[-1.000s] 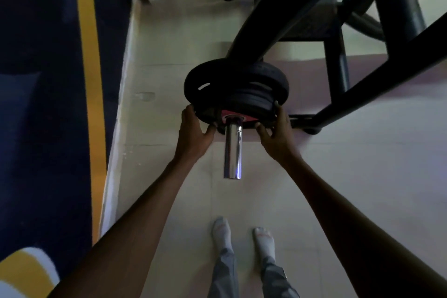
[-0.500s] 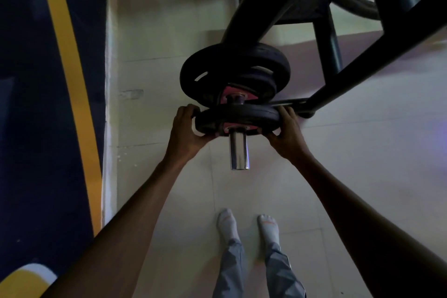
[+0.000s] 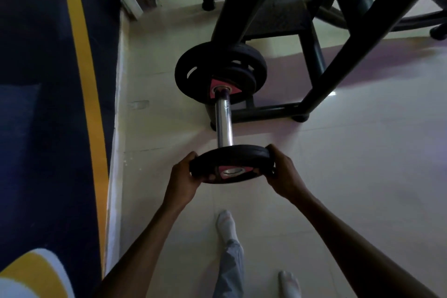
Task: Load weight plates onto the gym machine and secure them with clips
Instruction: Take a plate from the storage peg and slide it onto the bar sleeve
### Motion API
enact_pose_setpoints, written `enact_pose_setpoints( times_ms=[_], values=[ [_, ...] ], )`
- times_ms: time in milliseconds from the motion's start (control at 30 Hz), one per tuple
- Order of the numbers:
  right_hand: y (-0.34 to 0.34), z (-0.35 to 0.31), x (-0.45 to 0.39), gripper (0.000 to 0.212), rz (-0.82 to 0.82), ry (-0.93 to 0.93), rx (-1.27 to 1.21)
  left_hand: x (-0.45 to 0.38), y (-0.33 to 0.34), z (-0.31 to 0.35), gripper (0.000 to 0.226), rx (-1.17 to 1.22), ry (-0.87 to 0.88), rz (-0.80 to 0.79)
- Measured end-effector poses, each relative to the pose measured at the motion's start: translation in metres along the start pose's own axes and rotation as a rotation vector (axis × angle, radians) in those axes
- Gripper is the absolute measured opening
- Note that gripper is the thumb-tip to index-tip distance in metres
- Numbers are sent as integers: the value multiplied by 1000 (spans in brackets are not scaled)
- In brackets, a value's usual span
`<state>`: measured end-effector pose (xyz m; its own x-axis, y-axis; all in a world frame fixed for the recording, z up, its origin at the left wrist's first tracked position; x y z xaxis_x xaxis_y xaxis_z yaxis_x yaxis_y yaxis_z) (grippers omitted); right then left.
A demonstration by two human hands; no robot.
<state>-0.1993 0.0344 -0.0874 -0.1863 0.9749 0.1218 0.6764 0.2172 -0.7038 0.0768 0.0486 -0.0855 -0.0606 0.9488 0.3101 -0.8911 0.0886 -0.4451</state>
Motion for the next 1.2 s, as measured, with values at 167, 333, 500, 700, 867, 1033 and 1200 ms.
enact_pose_setpoints(
  times_ms=[167,333,500,700,867,1033,1200],
  values=[
    [-56,4,70,41,20,-9,-91,71,27,45,36,51,66,41],
    [-140,1,148,50,140,-60,-235,153,65,126,48,142,199,118],
    [-220,-9,220,61,341,-110,-299,227,98,209,54,163,319,152],
    [-311,-25,297,70,551,-187,-309,302,126,314,60,215,523,119],
    [-376,-41,345,73,682,-258,-331,336,146,371,59,249,628,121],
    [-427,-44,389,71,772,-332,-314,379,172,415,63,292,757,125],
    [-483,-39,412,72,850,-370,-255,398,198,461,61,296,799,113]
  ],
)
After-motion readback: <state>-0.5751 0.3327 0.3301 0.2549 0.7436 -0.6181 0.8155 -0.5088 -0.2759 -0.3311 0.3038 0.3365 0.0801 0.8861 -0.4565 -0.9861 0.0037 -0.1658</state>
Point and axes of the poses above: each hand's wrist, its own x-axis away from the middle knuckle, its own y-axis out of the palm, z = x × y, the point moved 2 cm from there along -x, towards the middle knuckle, and after that the axes turned 10 degrees about x, right-handed, at the moved point
